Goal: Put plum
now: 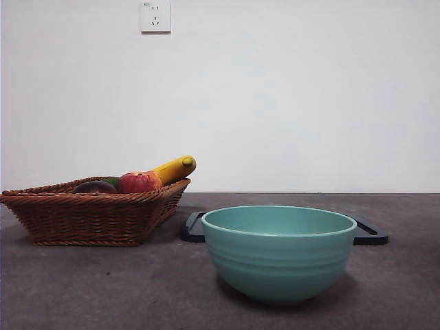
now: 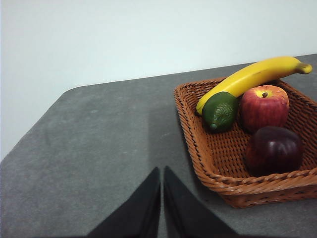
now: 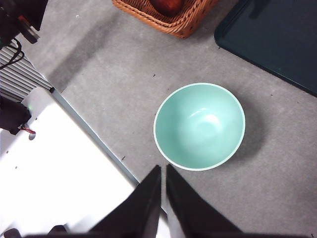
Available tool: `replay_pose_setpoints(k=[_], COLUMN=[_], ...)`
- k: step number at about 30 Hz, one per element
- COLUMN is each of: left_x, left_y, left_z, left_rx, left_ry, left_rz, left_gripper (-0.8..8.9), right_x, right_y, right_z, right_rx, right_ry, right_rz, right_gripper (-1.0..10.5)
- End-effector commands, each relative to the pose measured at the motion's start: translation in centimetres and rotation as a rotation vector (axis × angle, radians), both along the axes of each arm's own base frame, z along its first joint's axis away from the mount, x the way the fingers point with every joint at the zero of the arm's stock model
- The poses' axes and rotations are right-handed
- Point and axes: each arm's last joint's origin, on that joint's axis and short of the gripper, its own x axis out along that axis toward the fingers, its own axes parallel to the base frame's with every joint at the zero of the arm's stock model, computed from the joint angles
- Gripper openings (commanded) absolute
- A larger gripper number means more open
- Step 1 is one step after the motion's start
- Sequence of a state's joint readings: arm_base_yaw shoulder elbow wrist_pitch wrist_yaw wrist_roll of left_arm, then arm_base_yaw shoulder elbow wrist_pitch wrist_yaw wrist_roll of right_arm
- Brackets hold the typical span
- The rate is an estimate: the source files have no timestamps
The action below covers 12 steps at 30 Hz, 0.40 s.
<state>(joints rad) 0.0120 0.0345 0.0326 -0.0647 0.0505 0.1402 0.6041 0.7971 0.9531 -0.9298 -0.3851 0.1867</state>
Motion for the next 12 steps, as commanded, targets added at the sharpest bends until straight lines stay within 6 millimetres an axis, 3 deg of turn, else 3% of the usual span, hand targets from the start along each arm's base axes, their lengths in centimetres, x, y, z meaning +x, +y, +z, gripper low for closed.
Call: replay_pose_setpoints(k=[1, 12], left_x=[-0.04, -0.21], left_y=[0.04, 0.04], left_z=[-0.81, -1.68], left_rx=[-0.003, -0.004], left_ry=[0.025, 0.114], left_rz=[0.007, 0.008], left_gripper=[0.08, 0.08], right_x=[0.02, 0.02], right_y=[0.16, 0.16], right_z=[0.5, 0.51], right_rx=[0.008, 0.009], right_ry=[-0.025, -0.026], right_rz=[0.017, 0.017], right_gripper=[0.1, 0.1])
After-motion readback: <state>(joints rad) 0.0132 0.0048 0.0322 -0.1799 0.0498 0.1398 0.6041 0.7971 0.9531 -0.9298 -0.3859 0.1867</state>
